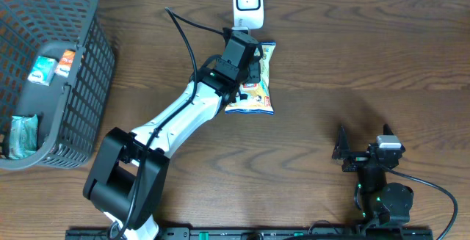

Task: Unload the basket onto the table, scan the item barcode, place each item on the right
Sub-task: 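Lower the yellow bag onto the table in front of the scanner, release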

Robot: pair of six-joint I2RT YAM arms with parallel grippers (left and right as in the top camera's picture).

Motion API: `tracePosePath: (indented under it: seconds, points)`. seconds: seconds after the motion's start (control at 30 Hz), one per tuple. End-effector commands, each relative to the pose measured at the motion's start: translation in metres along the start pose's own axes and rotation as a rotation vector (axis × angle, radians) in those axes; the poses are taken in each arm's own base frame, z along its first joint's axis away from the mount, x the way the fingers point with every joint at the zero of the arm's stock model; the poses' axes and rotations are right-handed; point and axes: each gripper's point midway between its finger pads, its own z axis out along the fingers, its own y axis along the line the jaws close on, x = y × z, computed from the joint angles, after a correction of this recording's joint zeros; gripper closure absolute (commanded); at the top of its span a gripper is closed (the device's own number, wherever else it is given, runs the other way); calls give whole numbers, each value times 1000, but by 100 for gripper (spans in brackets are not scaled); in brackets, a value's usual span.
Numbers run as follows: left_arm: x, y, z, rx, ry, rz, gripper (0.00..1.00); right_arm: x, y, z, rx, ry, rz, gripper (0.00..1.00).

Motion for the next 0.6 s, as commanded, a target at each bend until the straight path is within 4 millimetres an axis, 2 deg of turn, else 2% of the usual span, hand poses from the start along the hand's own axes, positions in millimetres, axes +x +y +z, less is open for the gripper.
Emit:
tracePosePath:
  seconds: [0.0, 0.1, 0.2, 0.37, 0.43, 0.5, 0.57]
  points:
    - [0, 1, 11, -10, -2, 6, 73, 1, -2, 0, 6, -1, 7, 1]
    - [13, 5, 25, -25, 30, 10, 73, 1, -2, 0, 6, -1, 7, 1]
    - [36, 10, 44, -47, 86, 29, 65, 1, -2, 0, 6, -1, 7, 1]
    - [66, 17, 64, -75, 157, 53, 60, 1, -2, 0, 6, -1, 7, 1]
    - [67, 17, 65, -71, 163, 108, 59, 1, -2, 0, 6, -1, 7, 1]
    - [60, 14, 61, -60, 149, 155, 58, 1, -2, 0, 6, -1, 7, 1]
    - [42, 9, 48, -42, 106, 169, 57, 1, -2, 0, 6, -1, 7, 1]
